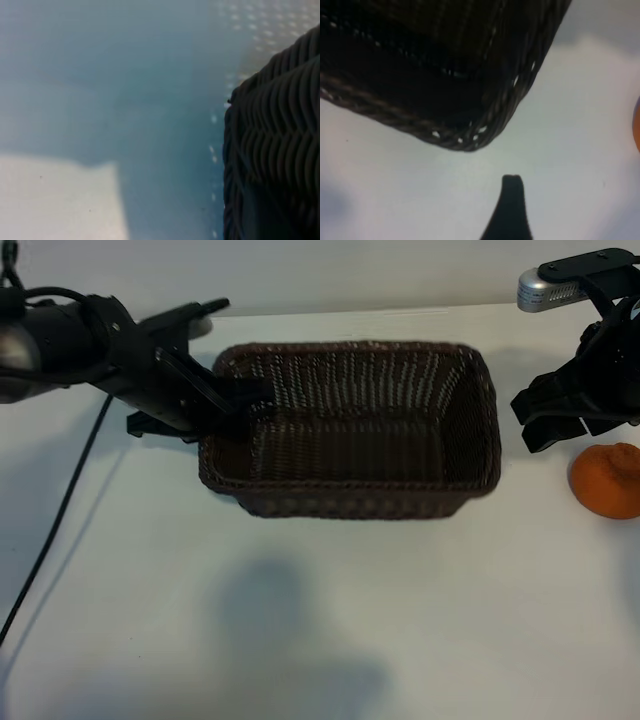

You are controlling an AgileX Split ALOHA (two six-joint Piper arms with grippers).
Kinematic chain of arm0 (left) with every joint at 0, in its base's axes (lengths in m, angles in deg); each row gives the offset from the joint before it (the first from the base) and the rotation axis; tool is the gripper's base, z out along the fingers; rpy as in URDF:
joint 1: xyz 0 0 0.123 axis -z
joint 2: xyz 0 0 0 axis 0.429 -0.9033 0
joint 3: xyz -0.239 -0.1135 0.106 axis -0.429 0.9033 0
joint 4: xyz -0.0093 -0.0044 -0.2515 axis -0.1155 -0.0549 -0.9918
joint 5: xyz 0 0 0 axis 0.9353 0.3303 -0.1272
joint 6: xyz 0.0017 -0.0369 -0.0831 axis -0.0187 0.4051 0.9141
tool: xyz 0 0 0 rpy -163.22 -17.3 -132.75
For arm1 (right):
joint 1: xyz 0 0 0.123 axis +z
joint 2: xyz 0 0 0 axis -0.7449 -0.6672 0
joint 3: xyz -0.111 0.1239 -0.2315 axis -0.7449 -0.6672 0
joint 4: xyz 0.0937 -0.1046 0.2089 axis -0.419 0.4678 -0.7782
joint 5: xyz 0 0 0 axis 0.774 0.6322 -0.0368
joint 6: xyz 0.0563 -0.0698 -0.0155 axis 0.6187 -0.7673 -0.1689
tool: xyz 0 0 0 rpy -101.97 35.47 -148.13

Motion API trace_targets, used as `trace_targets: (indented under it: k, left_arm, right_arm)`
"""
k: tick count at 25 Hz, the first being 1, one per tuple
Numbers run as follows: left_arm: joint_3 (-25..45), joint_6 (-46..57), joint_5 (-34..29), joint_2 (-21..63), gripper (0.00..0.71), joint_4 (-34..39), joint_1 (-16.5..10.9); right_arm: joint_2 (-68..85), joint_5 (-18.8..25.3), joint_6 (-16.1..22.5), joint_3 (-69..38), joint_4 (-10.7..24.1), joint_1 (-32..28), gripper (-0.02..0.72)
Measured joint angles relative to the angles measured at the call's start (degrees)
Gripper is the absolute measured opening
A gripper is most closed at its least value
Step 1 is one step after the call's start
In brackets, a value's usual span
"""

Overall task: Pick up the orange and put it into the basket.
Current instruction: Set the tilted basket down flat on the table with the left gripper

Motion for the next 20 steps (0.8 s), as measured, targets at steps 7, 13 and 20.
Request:
trace_targets:
  k: [7, 13, 20]
  left_arm:
    - [-0.05, -1.03, 0.74, -1.36, 0.152, -0.81, 0.27]
    - [-0.28, -1.77, 1.04, -1.65, 0.151, -1.19, 0.27]
    - [-0.50, -1.77, 0.94, -1.65, 0.292, -1.48, 0.27]
  right_arm:
    - [0.00, -0.05, 0.00, 0.00, 0.00, 0.00, 0.595]
    - [0.00, -0.05, 0.00, 0.00, 0.00, 0.00, 0.595]
    - [0.00, -0.05, 0.06, 0.00, 0.00, 0.00, 0.595]
